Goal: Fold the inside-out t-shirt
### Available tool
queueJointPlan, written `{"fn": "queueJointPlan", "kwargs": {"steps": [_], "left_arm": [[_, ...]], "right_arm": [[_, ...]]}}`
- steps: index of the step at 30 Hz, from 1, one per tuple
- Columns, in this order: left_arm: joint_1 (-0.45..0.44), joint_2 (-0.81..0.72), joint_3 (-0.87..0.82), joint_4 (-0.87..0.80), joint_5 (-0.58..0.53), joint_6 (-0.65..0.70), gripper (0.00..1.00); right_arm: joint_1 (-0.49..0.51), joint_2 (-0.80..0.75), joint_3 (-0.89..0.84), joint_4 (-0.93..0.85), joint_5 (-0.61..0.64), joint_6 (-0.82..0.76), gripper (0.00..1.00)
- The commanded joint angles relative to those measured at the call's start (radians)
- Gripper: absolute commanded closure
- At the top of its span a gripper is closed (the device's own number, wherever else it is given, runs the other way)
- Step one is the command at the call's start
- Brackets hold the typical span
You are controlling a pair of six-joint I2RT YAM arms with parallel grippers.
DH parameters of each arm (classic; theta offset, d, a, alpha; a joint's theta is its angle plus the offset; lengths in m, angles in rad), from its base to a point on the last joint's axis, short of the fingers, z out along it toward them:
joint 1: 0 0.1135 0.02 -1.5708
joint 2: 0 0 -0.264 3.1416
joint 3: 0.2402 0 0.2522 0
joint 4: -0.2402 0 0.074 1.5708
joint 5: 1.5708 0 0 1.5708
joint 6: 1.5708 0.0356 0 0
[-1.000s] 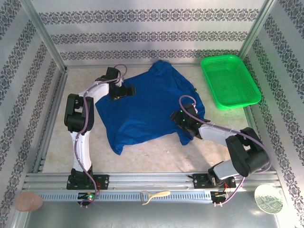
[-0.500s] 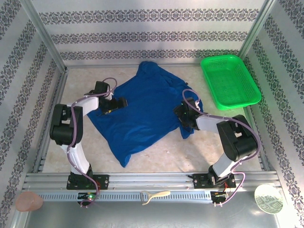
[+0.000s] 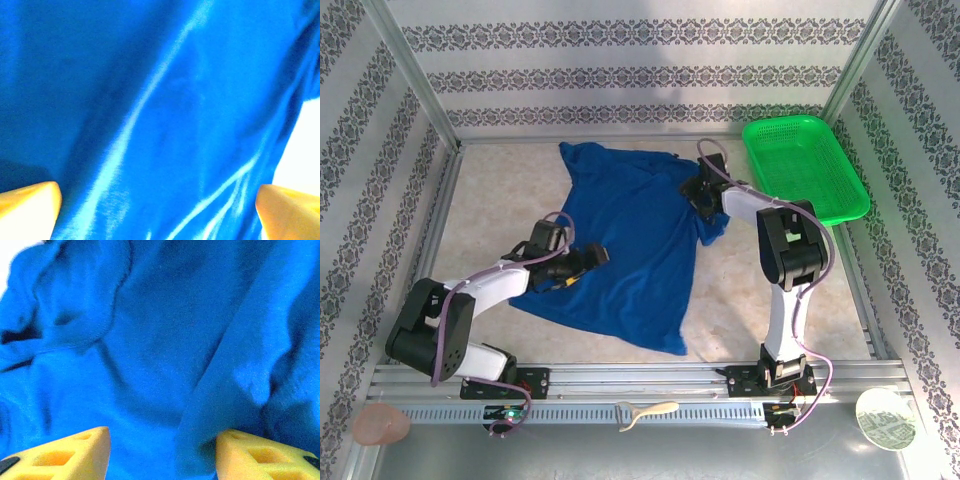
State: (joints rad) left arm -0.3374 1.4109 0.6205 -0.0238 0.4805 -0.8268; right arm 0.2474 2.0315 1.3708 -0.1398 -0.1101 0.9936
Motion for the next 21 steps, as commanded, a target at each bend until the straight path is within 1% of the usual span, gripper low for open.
{"fn": "queueJointPlan", "kwargs": {"steps": [1,4,6,9,13,17,19,21], "left_arm": [[-0.018,-0.011,0.150,-0.036,-0.015,-0.041,0.00],[-0.009,0.087,0.339,-0.151,-0.072,0.076,0.00],[0.013,0.207,0.457,-0.180,-0.068,0.120,0.00],[0.049,0.395,0.642,-0.204,-0.056,0.162,0.00],[0.082,0.631,0.895,-0.278,-0.062,0.217,0.00],[0.104,0.806,1.119,-0.369,-0.078,0.267,0.00],[0.120,0.859,1.174,-0.385,-0.078,0.267,0.00],[0.138,0.886,1.187,-0.385,-0.076,0.254,0.00]], "right_arm": [[0.011,-0.119,0.039,-0.081,-0.028,-0.200,0.43],[0.026,-0.230,-0.024,-0.111,0.022,-0.243,0.43],[0.035,-0.290,-0.095,-0.097,0.030,-0.224,0.43],[0.054,-0.327,-0.198,-0.034,0.022,-0.183,0.43],[0.072,-0.289,-0.256,0.009,0.003,-0.136,0.43],[0.073,-0.204,-0.260,0.044,-0.011,-0.093,0.43],[0.066,-0.149,-0.235,0.039,-0.020,-0.076,0.43],[0.058,-0.104,-0.205,0.034,-0.028,-0.067,0.43]]}}
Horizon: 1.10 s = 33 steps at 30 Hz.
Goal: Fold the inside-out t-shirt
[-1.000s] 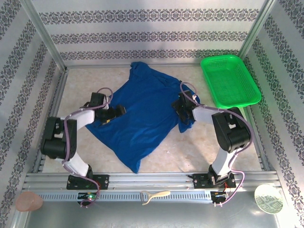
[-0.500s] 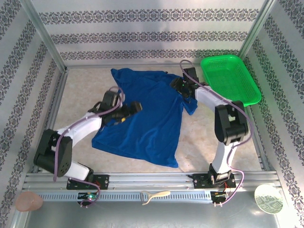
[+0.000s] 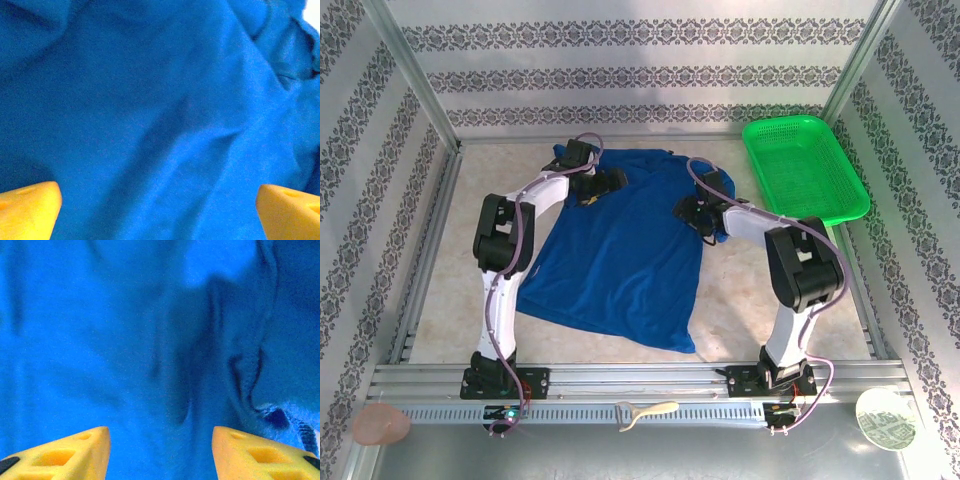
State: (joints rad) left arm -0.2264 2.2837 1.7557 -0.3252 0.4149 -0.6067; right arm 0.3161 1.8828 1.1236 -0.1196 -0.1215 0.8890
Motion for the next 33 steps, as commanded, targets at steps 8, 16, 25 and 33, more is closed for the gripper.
{"fn": "queueJointPlan", "kwargs": {"steps": [8,16,25,33], "left_arm": [[0.124,-0.060,-0.201,0.140,0.015,-0.127,0.00],[0.150,-0.219,-0.363,0.272,0.067,-0.160,0.00],[0.094,-0.497,-0.394,0.122,0.093,-0.012,0.00],[-0.188,-0.913,-0.701,-0.232,-0.195,0.294,0.00]], "right_arm": [[-0.070,0.242,0.289,-0.112,-0.070,0.059,0.43],[-0.129,0.271,0.485,-0.197,-0.090,-0.010,0.44],[-0.079,-0.045,0.292,-0.168,-0.071,-0.108,0.44],[0.137,-0.599,-0.291,-0.105,0.057,-0.024,0.42]]}}
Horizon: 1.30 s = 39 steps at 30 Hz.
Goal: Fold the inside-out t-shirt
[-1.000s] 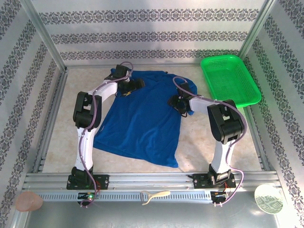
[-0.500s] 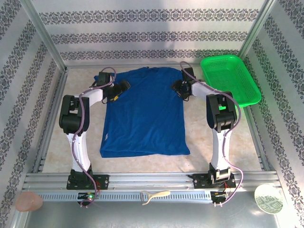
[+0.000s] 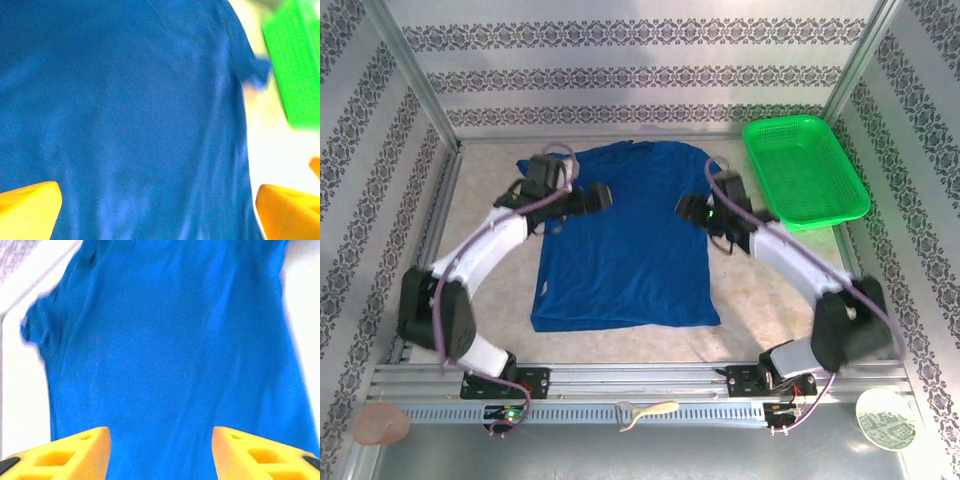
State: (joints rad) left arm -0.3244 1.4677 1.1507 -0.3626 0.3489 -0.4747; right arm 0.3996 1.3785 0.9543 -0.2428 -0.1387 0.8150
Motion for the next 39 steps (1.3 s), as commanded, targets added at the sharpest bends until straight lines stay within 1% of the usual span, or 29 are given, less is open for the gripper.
{"fn": "queueJointPlan", "kwargs": {"steps": [1,3,5,7,9,12,14,16,18,21,22,25,28,30,33,34,35,38,39], "left_arm": [[-0.136,-0.141,-0.147,-0.216,-0.165,0.166,0.00],[-0.228,-0.215,-0.230,-0.261,-0.242,0.157,0.00],[-0.305,-0.287,-0.308,-0.290,-0.305,0.127,0.00],[-0.374,-0.351,-0.384,-0.314,-0.357,0.086,0.00],[-0.423,-0.398,-0.433,-0.328,-0.396,0.059,0.00],[-0.479,-0.428,-0.476,-0.309,-0.421,0.048,0.00],[-0.508,-0.412,-0.486,-0.282,-0.424,0.044,0.00],[-0.542,-0.372,-0.482,-0.254,-0.436,0.047,0.02],[-0.570,-0.322,-0.476,-0.221,-0.437,0.053,0.08],[-0.614,-0.230,-0.454,-0.183,-0.441,0.063,0.22],[-0.627,-0.200,-0.444,-0.171,-0.443,0.065,0.26],[-0.657,-0.129,-0.428,-0.140,-0.459,0.068,0.28],[-0.667,-0.075,-0.423,-0.108,-0.455,0.065,0.33],[-0.671,-0.050,-0.422,-0.094,-0.456,0.063,0.38],[-0.675,-0.028,-0.422,-0.074,-0.459,0.061,0.53],[-0.676,-0.023,-0.422,-0.069,-0.461,0.061,0.61],[-0.675,-0.018,-0.421,-0.066,-0.464,0.059,0.71],[-0.675,-0.023,-0.407,-0.077,-0.468,0.052,0.96],[-0.676,-0.029,-0.401,-0.085,-0.471,0.050,1.00]], "right_arm": [[0.091,-0.154,-0.175,0.022,0.102,0.075,0.40],[0.156,-0.235,-0.264,-0.006,0.166,0.116,0.31],[0.199,-0.296,-0.335,-0.023,0.188,0.162,0.24],[0.244,-0.374,-0.428,-0.015,0.215,0.237,0.12],[0.284,-0.446,-0.499,-0.020,0.246,0.293,0.02],[0.328,-0.557,-0.588,-0.029,0.279,0.374,0.02],[0.352,-0.615,-0.604,-0.046,0.307,0.408,0.02],[0.370,-0.674,-0.659,-0.075,0.334,0.442,0.02],[0.377,-0.718,-0.688,-0.072,0.340,0.473,0.02],[0.381,-0.780,-0.727,-0.037,0.325,0.494,0.02],[0.380,-0.803,-0.736,-0.027,0.316,0.498,0.04],[0.381,-0.856,-0.760,-0.006,0.293,0.518,0.09],[0.381,-0.892,-0.784,0.016,0.260,0.551,0.16],[0.383,-0.901,-0.794,0.019,0.247,0.563,0.18],[0.393,-0.900,-0.792,0.020,0.241,0.572,0.21],[0.398,-0.896,-0.789,0.019,0.241,0.573,0.21],[0.401,-0.890,-0.786,0.021,0.241,0.576,0.22],[0.418,-0.874,-0.766,0.023,0.244,0.579,0.23],[0.426,-0.868,-0.759,0.023,0.246,0.581,0.23]]}}
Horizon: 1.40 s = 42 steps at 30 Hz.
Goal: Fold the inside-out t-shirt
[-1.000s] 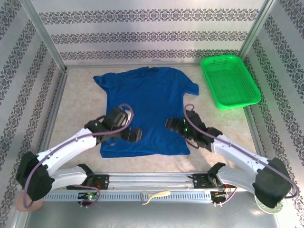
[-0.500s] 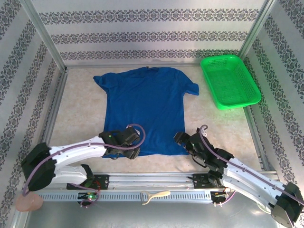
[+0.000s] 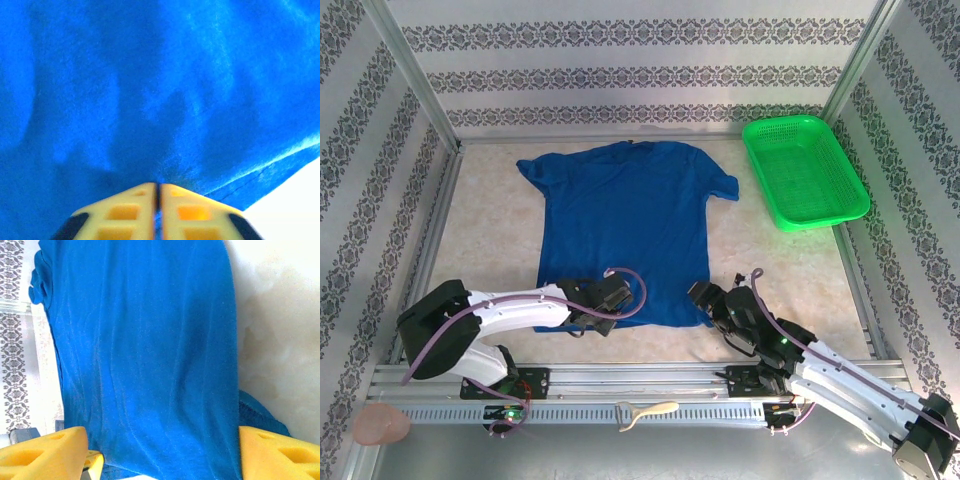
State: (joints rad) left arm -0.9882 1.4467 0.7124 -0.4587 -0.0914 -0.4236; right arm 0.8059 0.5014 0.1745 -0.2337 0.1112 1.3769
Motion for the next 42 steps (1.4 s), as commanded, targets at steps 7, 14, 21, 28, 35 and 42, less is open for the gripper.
{"fn": "queueJointPlan", "kwargs": {"steps": [7,14,21,28,35,42], "left_arm": [[-0.011,-0.136,0.100,-0.054,-0.044,-0.003,1.00],[-0.010,-0.155,0.081,-0.083,-0.027,0.005,0.59],[-0.011,-0.101,0.016,-0.059,-0.007,-0.006,0.36],[-0.011,-0.065,-0.004,-0.028,0.008,0.007,0.34],[-0.011,-0.027,-0.022,0.027,0.033,-0.001,0.33],[-0.011,0.020,-0.026,0.077,0.028,0.003,0.58]], "right_arm": [[0.116,0.045,0.090,-0.005,0.031,0.037,0.22],[0.197,0.026,0.152,-0.109,0.141,0.033,0.22],[0.202,-0.130,0.261,-0.441,0.345,0.000,0.17],[0.202,-0.051,0.284,-0.411,0.317,-0.004,0.02],[0.200,-0.008,0.204,-0.183,0.258,0.042,0.02],[0.200,0.046,0.088,0.059,0.159,0.111,0.12]]}}
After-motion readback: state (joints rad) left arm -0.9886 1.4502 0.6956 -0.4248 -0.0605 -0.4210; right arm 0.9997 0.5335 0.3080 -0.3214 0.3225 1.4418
